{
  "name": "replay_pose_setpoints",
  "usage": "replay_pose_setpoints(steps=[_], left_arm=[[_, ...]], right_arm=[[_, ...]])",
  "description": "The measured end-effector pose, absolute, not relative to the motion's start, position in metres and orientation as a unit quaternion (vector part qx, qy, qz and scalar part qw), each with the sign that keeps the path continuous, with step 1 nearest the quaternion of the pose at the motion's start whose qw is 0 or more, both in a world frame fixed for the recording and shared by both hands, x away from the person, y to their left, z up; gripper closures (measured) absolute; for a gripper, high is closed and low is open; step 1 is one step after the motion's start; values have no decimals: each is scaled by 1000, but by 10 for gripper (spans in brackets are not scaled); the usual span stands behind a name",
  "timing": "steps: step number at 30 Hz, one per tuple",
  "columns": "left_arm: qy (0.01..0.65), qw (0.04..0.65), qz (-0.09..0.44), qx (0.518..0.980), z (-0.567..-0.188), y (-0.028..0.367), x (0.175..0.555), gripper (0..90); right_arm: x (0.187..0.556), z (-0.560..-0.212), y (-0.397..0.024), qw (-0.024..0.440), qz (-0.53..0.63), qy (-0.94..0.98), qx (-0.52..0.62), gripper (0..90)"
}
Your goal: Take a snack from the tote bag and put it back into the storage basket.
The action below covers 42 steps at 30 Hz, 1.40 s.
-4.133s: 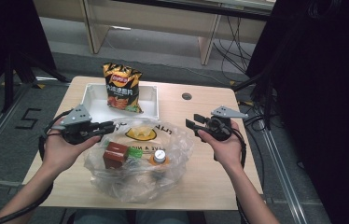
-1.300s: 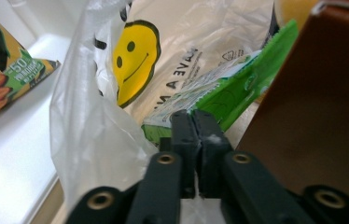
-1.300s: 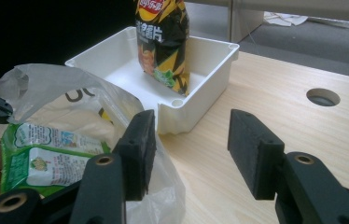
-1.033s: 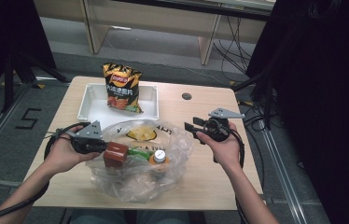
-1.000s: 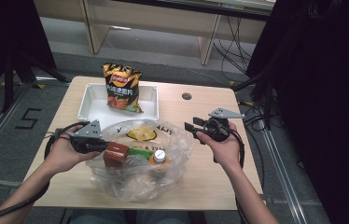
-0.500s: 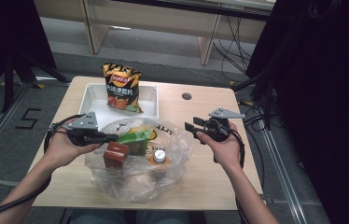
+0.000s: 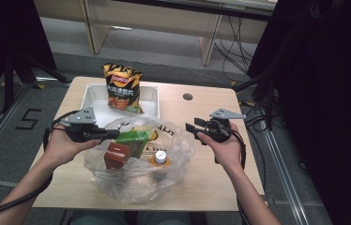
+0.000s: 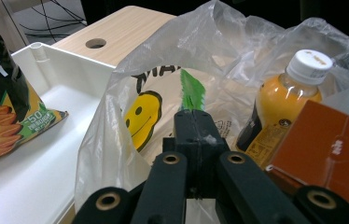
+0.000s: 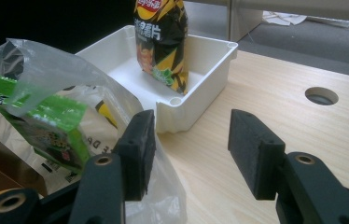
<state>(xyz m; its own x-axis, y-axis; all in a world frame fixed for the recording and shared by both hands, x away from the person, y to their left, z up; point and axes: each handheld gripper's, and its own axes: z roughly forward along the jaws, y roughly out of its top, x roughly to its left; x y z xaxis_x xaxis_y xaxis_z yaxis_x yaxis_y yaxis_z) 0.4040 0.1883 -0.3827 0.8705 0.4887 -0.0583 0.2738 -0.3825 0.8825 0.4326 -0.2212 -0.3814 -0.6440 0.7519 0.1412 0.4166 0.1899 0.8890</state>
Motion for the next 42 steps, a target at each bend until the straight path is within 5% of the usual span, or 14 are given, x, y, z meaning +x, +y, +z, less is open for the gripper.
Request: replay_pose_setpoints(steps=[18,29,33,42], left_arm=[[235,538,121,800,-357,198,398,900],[233,520,103,815,-374,190,404,893],[225,499,92,832,-372,188,404,762],[233,472,81,846,-384,194,404,679]], right_arm=[[433,-381,-220,152,505,758,385,519],[433,-383,-218,155,504,759,381,514],[434,-384,-219,155,500,758,388,507],[433,-383,-220,151,496,762,388,504]])
